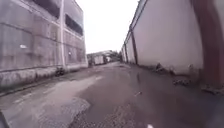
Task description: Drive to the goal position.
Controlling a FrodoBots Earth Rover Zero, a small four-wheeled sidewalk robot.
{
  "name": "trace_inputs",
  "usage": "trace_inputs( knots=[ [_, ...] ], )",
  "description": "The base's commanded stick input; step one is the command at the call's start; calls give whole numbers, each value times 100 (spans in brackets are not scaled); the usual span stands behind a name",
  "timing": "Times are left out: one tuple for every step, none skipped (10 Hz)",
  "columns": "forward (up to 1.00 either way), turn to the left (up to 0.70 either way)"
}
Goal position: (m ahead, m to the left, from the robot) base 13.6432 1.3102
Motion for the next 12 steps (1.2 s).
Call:
trace_inputs(
  knots=[
    [85, 0],
    [85, 0],
    [85, 0],
    [85, 0],
    [85, 0],
    [85, 0],
    [85, 0],
    [85, 0],
    [85, 0],
    [85, 0],
    [85, 0],
    [85, 0]
  ],
)
